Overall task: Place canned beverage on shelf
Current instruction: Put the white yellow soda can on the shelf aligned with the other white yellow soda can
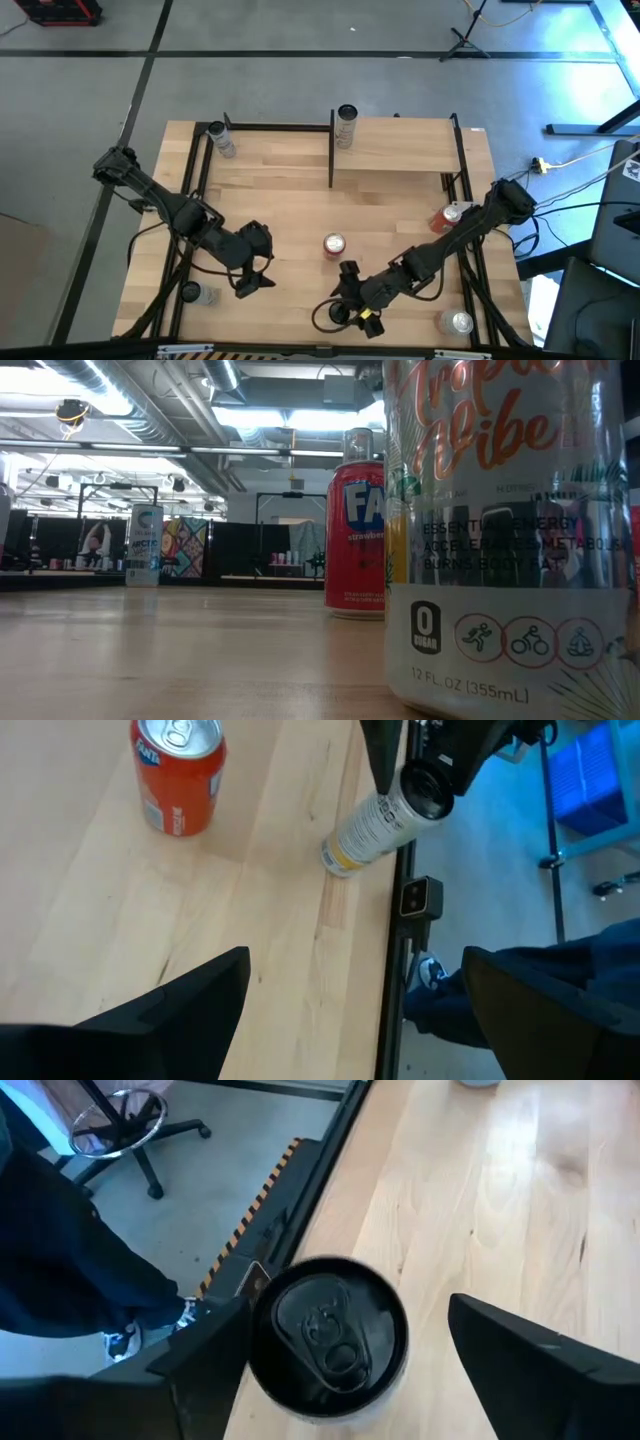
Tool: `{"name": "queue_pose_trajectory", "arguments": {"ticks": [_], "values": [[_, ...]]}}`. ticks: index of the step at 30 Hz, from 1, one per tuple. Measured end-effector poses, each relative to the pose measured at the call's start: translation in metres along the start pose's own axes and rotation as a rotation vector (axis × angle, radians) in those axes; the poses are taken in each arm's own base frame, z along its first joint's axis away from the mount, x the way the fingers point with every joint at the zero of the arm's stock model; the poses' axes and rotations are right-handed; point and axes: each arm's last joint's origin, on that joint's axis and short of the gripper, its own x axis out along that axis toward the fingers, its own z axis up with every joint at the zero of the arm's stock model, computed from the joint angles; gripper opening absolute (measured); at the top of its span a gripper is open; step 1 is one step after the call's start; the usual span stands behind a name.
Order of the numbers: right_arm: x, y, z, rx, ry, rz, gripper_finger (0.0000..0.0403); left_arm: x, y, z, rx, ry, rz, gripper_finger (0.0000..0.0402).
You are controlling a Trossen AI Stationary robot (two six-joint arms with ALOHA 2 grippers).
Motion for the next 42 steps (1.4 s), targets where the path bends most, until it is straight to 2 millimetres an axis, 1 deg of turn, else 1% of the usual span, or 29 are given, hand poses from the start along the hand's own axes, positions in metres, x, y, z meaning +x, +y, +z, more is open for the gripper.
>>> {"name": "queue_pose_trajectory", "arguments": {"ticks": [6, 9, 13, 20, 23, 26, 32, 38, 42], "values": [[0.01, 0.0, -0.003, 0.009, 0.001, 0.02, 0.0328, 0.0, 0.0, 0.0, 0.004, -0.005, 0.009, 0.0353], [0.012, 0.001, -0.002, 0.009, -0.005, 0.036, 0.0328, 0.0, 0.001, 0.0, 0.011, -0.012, 0.016, 0.0353], [0.008, 0.001, -0.002, -0.002, -0.003, 0.025, 0.0328, 0.0, 0.001, 0.0, 0.019, -0.012, 0.016, 0.0353], [0.003, -0.007, 0.002, 0.013, -0.017, 0.014, 0.0328, 0.0, 0.001, 0.001, 0.026, -0.016, 0.02, 0.0353], [0.002, -0.005, 0.005, 0.038, -0.034, 0.057, 0.0328, 0.0, 0.001, 0.001, 0.026, -0.016, 0.02, 0.0353], [0.001, 0.001, 0.006, 0.047, -0.054, 0.07, 0.0328, 0.0, 0.001, 0.001, 0.025, -0.017, 0.02, 0.0353], [0.004, 0.01, 0.003, 0.034, -0.065, 0.033, 0.0328, 0.0, 0.001, 0.001, 0.024, -0.018, 0.021, 0.0353], [0.011, 0.008, 0.0, 0.012, -0.078, -0.079, 0.0328, 0.0, 0.001, 0.001, 0.018, -0.019, 0.021, 0.0353], [0.014, 0.006, -0.002, 0.009, -0.07, -0.094, 0.0328, 0.0, 0.001, 0.001, 0.013, -0.022, 0.017, 0.0353]]}}
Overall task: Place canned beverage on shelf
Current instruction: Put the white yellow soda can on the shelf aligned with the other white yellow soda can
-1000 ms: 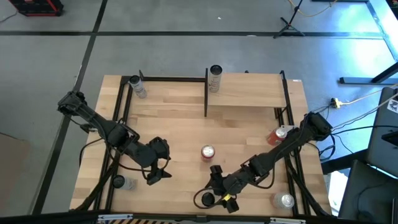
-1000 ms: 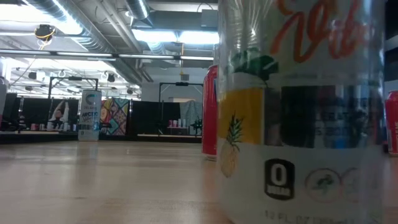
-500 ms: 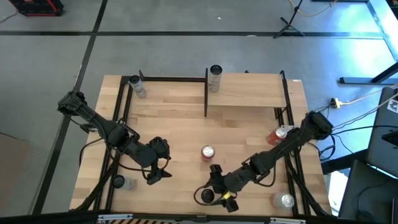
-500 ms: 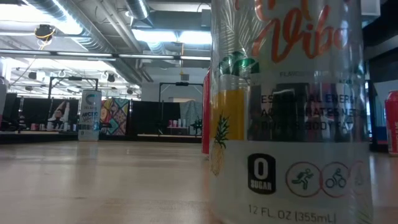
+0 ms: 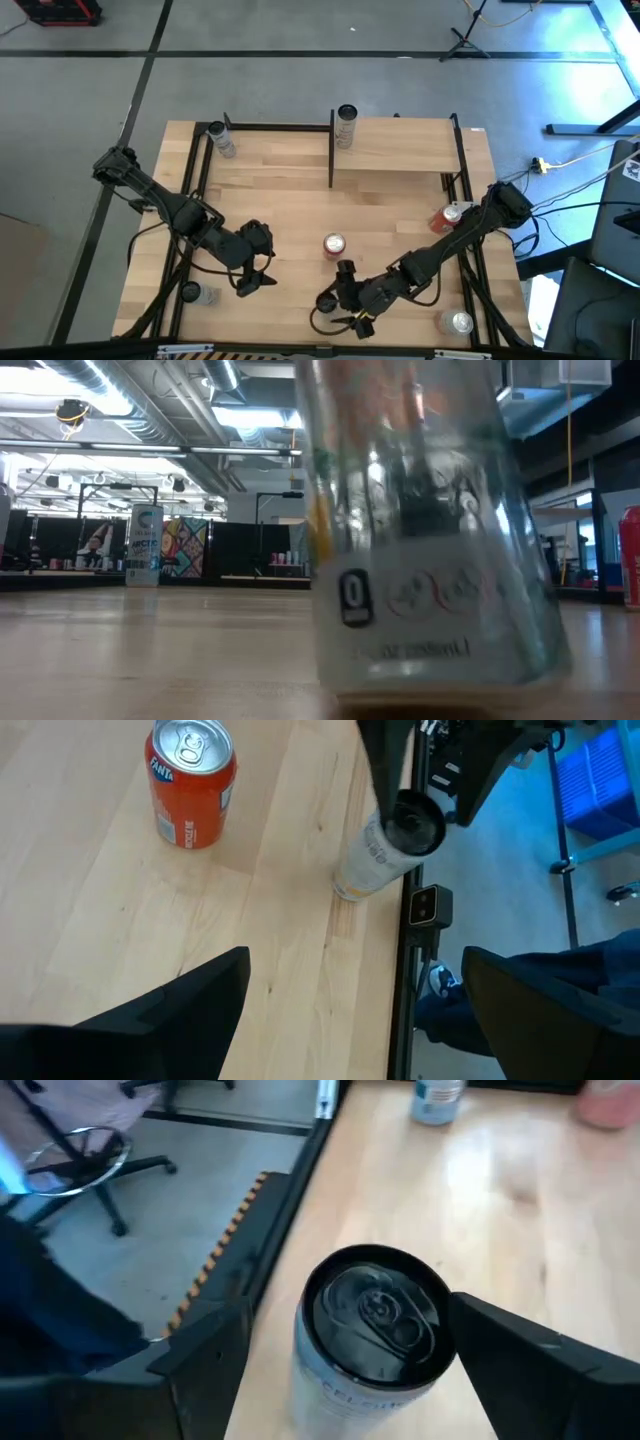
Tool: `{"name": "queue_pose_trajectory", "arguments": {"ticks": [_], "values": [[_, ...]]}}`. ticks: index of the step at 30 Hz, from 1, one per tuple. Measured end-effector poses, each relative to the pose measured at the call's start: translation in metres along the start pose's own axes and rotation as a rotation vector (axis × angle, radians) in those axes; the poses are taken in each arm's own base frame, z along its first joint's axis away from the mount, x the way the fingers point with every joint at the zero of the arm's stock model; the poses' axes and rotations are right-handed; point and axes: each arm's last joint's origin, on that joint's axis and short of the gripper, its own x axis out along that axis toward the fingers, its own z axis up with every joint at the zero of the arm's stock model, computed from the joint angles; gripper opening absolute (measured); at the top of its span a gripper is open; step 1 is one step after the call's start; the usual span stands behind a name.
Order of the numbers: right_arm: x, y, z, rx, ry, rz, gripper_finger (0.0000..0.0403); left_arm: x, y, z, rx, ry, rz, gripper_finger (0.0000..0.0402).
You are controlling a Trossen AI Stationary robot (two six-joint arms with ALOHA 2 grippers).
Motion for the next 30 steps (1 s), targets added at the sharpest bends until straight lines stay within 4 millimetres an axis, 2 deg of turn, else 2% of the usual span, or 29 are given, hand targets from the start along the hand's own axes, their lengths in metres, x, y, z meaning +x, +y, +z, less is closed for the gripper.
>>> {"name": "queue_pose_trajectory", "arguments": {"ticks": [10, 15, 19, 21, 25, 30], "values": [[0.001, 0.001, -0.004, 0.0, 0.027, 0.013, 0.0328, 0.002, 0.0, 0.001, -0.019, -0.017, 0.012, 0.0353], [-0.008, 0.0, 0.003, 0.085, 0.006, 0.02, 0.0328, 0.017, -0.01, 0.002, -0.047, -0.044, -0.019, 0.0353], [-0.021, 0.007, 0.003, 0.209, 0.032, 0.018, 0.0328, 0.041, -0.021, -0.005, -0.079, -0.031, -0.032, 0.0353], [-0.022, 0.015, -0.004, 0.199, 0.054, -0.017, 0.0328, 0.058, -0.026, -0.01, -0.113, -0.018, -0.021, 0.0353], [-0.014, 0.028, -0.019, 0.167, 0.092, -0.084, 0.0328, 0.097, -0.029, -0.022, -0.199, 0.018, 0.023, 0.0353], [-0.006, 0.026, -0.027, 0.244, 0.126, -0.129, 0.0328, 0.14, -0.031, -0.032, -0.31, 0.017, 0.041, 0.0353]]}}
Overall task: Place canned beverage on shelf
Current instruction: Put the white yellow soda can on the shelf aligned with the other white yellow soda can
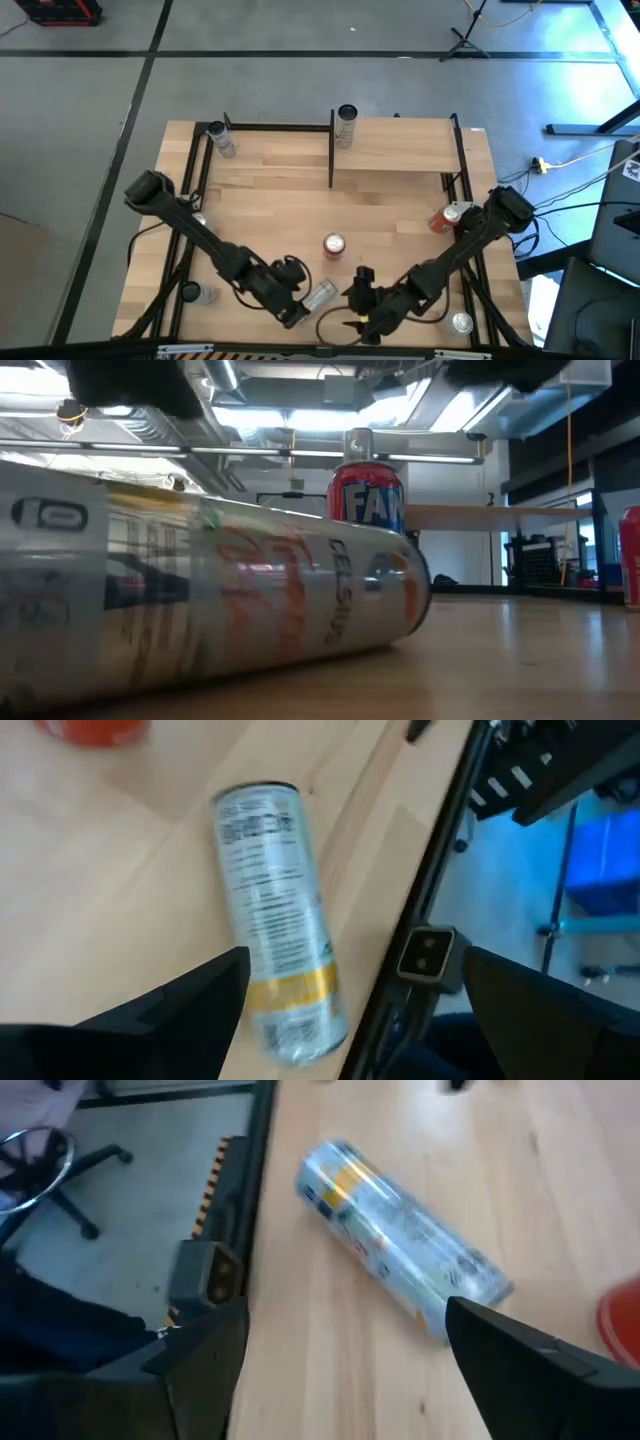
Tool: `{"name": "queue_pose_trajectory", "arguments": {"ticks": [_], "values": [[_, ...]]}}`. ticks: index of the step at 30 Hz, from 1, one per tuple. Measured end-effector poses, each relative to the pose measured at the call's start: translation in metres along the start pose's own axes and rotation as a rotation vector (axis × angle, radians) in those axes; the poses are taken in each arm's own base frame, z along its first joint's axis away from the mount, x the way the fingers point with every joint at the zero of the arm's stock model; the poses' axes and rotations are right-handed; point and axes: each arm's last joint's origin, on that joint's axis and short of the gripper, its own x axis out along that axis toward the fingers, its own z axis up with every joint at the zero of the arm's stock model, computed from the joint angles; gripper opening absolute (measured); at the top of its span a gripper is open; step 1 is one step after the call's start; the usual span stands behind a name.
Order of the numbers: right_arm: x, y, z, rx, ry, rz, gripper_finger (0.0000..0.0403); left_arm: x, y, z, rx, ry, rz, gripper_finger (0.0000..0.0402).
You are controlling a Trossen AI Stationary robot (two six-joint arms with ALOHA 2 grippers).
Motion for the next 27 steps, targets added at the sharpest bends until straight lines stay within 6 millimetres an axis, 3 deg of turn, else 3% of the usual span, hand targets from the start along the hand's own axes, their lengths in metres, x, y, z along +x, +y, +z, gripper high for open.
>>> {"name": "queue_pose_trajectory", "arguments": {"ticks": [5, 15, 22, 27], "values": [[0.001, -0.003, -0.006, 0.023, 0.055, -0.036, 0.0328, 0.031, 0.007, -0.011, -0.017, 0.009, 0.051, 0.0353], [0.001, -0.003, -0.007, 0.028, 0.079, -0.022, 0.0328, 0.069, 0.024, -0.026, 0.015, 0.032, 0.162, 0.0353], [0.001, -0.003, -0.007, 0.028, 0.08, -0.023, 0.0328, 0.085, 0.033, -0.031, 0.037, 0.072, 0.197, 0.035], [0.001, -0.004, -0.006, 0.026, 0.07, -0.02, 0.0328, 0.088, 0.035, -0.033, 0.067, 0.085, 0.202, 0.0301]]}}
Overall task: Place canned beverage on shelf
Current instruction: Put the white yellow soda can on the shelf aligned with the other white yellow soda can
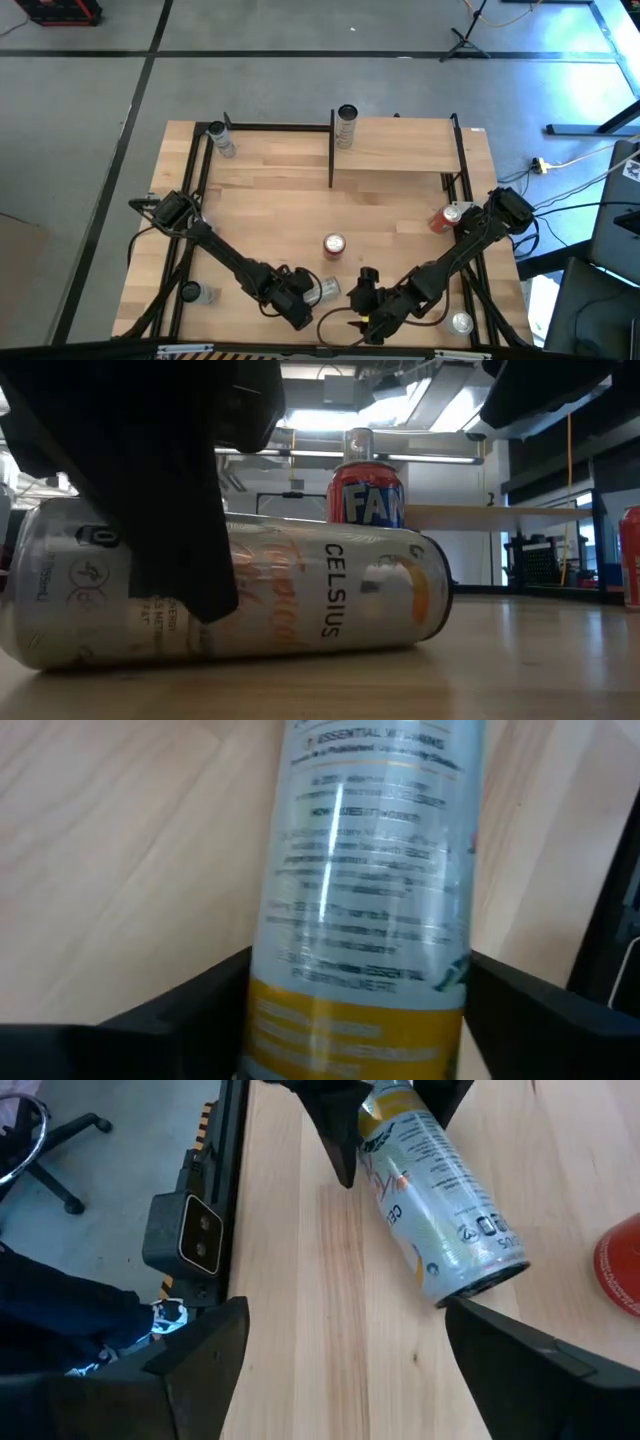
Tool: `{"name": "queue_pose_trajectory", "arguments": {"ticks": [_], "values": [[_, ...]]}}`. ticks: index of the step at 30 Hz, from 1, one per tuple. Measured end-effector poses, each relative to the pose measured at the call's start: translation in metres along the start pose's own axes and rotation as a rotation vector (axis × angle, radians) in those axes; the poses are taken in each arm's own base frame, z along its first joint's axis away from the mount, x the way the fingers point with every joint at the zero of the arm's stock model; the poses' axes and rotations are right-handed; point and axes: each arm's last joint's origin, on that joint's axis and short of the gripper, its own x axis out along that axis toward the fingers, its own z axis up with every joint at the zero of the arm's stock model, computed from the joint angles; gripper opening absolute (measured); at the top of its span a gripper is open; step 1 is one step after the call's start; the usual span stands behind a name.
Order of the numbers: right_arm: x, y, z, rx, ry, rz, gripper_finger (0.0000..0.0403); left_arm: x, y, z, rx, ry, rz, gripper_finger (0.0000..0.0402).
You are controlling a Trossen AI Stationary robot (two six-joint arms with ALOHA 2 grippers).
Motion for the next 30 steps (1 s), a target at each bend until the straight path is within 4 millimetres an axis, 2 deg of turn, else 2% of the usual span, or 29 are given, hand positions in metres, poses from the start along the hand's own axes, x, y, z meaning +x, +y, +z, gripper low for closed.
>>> {"name": "queue_pose_trajectory", "arguments": {"ticks": [5, 7, 10, 13, 19, 21, 26, 30], "values": [[-0.003, 0.001, 0.002, 0.026, -0.006, 0.008, 0.0328, -0.01, -0.004, 0.003, 0.067, 0.017, -0.04, 0.022], [-0.011, 0.003, 0.008, 0.032, -0.013, 0.021, 0.0328, -0.026, -0.011, 0.005, 0.113, 0.011, -0.076, 0.0219], [-0.04, 0.009, 0.029, 0.026, -0.057, 0.086, 0.0328, -0.073, -0.028, 0.018, 0.14, -0.067, -0.216, 0.0219], [-0.074, 0.012, 0.051, -0.02, -0.112, 0.109, 0.0328, -0.125, -0.031, 0.032, 0.155, -0.19, -0.307, 0.0219], [-0.154, -0.002, 0.098, -0.101, -0.293, -0.043, 0.0328, -0.22, -0.012, 0.061, 0.198, -0.479, -0.386, 0.0219], [-0.179, -0.009, 0.112, -0.102, -0.379, -0.113, 0.0328, -0.244, -0.002, 0.07, 0.222, -0.557, -0.399, 0.0219], [-0.221, -0.029, 0.143, -0.141, -0.564, -0.328, 0.0328, -0.282, 0.019, 0.093, 0.319, -0.717, -0.421, 0.0219], [-0.229, -0.049, 0.165, -0.122, -0.645, -0.411, 0.0328, -0.305, 0.035, 0.112, 0.369, -0.823, -0.47, 0.0219]]}}
